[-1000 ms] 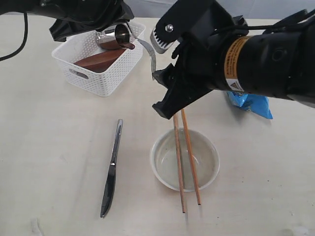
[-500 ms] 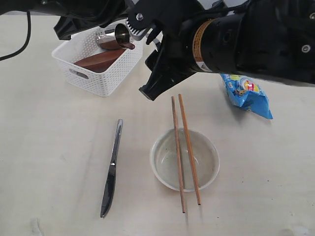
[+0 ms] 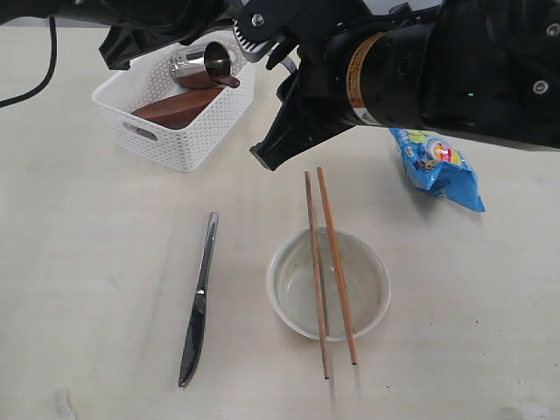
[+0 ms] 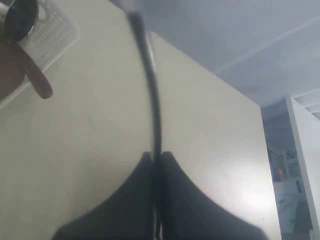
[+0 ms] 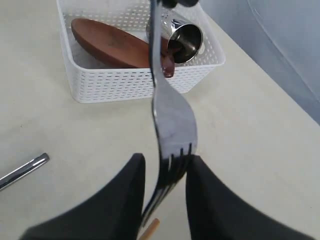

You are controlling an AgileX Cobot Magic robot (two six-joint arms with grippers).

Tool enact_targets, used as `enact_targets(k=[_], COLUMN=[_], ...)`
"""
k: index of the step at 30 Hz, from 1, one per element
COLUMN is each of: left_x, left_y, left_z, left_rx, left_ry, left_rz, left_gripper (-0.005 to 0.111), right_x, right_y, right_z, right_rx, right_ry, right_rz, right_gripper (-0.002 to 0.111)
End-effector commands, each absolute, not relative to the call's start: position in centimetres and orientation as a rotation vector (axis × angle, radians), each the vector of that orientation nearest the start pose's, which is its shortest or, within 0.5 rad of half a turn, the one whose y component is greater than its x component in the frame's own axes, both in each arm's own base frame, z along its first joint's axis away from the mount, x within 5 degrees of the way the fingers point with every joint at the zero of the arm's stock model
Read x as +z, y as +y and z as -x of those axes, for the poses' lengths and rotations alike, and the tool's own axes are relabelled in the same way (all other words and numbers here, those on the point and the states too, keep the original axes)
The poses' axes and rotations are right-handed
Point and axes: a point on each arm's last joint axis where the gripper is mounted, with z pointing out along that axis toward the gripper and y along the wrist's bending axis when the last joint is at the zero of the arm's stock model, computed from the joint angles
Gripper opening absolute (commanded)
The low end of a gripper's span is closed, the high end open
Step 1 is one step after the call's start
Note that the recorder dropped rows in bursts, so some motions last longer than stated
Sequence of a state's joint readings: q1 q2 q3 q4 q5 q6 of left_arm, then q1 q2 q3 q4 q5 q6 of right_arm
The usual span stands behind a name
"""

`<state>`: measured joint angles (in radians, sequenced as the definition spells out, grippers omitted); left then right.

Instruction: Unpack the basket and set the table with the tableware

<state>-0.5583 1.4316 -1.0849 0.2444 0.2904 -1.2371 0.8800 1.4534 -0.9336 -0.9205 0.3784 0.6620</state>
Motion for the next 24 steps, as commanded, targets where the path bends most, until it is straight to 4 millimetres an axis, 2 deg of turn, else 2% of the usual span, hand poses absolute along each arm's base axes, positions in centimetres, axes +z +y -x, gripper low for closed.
enact_targets(k=[1, 4, 6, 10, 12, 24], left_x=[32.02, 32.15, 32.17, 32.12, 32.13, 32.14], left_y=[-16.65, -16.72, -16.74, -16.71, -16.72, -16.72], left_z=[-27.98, -28.02, -28.03, -28.01, -28.02, -28.02], left_rx=[-0.831, -0.845, -0.847, -0.842, -0.844, -0.845], left_ry=[2.151, 2.138, 2.136, 2.141, 2.139, 2.138], left_rz=[0.507, 0.501, 0.5, 0.502, 0.502, 0.501], left_gripper=[0.0, 0.003, 0.012, 0.042, 0.049, 0.05], right_x=[27.43, 27.42, 27.4, 27.4, 27.39, 27.28], right_y=[22.87, 22.83, 22.8, 22.79, 22.77, 22.51], right_z=[-21.75, -21.76, -21.77, -21.78, -21.78, -21.85], right_rx=[0.085, 0.08, 0.079, 0.083, 0.081, 0.077], right_ry=[1.882, 1.885, 1.889, 1.896, 1.897, 1.942], right_rz=[1.059, 1.058, 1.053, 1.043, 1.043, 0.989], right_gripper=[-0.001, -0.001, -0.001, -0.001, -0.001, -0.001])
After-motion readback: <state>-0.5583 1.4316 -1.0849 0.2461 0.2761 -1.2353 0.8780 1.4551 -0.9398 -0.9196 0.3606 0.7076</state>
